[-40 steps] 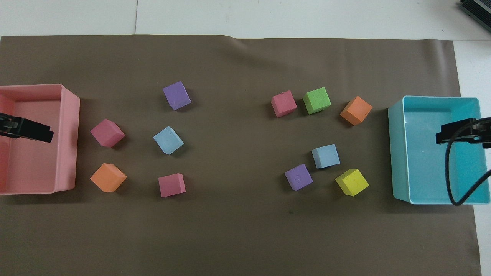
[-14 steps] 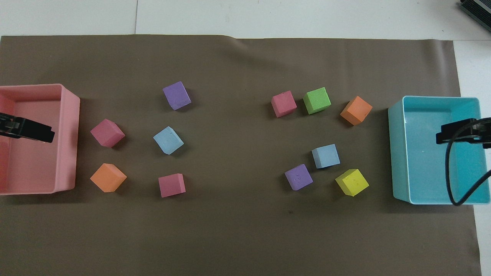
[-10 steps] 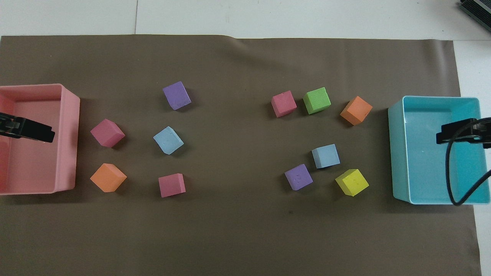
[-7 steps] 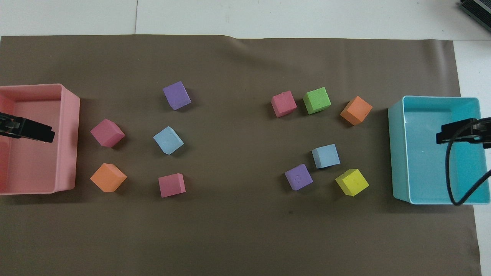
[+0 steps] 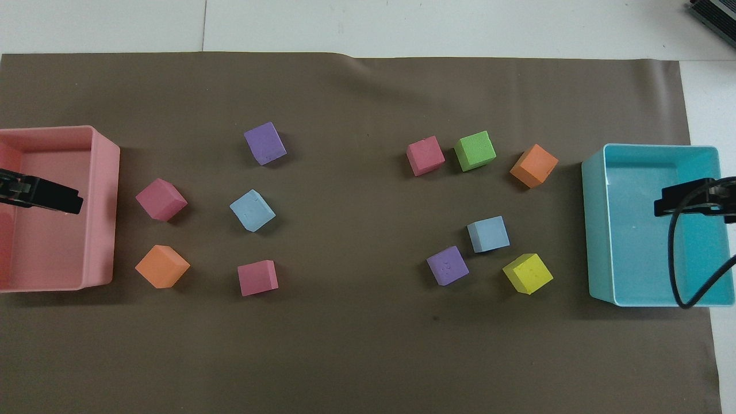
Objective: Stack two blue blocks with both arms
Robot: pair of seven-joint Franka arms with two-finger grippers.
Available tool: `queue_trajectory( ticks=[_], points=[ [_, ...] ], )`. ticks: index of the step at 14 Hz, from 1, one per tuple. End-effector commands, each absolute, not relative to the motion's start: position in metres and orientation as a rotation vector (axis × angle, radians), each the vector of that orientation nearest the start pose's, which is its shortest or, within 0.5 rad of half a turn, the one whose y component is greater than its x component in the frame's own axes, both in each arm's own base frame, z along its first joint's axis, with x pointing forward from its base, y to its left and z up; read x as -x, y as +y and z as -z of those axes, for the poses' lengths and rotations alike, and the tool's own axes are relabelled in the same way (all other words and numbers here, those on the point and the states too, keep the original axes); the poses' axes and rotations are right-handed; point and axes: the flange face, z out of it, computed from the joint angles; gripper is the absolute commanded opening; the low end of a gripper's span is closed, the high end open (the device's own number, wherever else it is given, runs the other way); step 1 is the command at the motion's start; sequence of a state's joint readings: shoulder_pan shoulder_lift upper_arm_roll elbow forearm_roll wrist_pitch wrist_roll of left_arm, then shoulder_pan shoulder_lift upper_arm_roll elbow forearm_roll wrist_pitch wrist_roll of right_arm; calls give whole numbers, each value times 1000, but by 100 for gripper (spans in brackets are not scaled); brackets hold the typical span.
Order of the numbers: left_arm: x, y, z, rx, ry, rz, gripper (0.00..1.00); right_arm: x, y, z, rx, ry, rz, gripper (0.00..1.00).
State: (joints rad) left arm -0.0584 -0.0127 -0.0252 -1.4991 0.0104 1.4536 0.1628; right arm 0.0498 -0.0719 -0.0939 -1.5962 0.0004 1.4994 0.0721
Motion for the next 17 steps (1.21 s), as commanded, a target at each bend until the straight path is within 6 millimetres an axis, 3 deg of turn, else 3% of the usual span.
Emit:
queue_trajectory(
  ticks=[1,17],
  points=[
    [-531,-44,-655,3118,402,-63,100,-516,-29,-645,3155,147,-35,100],
    [-531,-45,-654,3117,404,-67,100,-517,-32,-644,3130,163,-60,100]
  ],
)
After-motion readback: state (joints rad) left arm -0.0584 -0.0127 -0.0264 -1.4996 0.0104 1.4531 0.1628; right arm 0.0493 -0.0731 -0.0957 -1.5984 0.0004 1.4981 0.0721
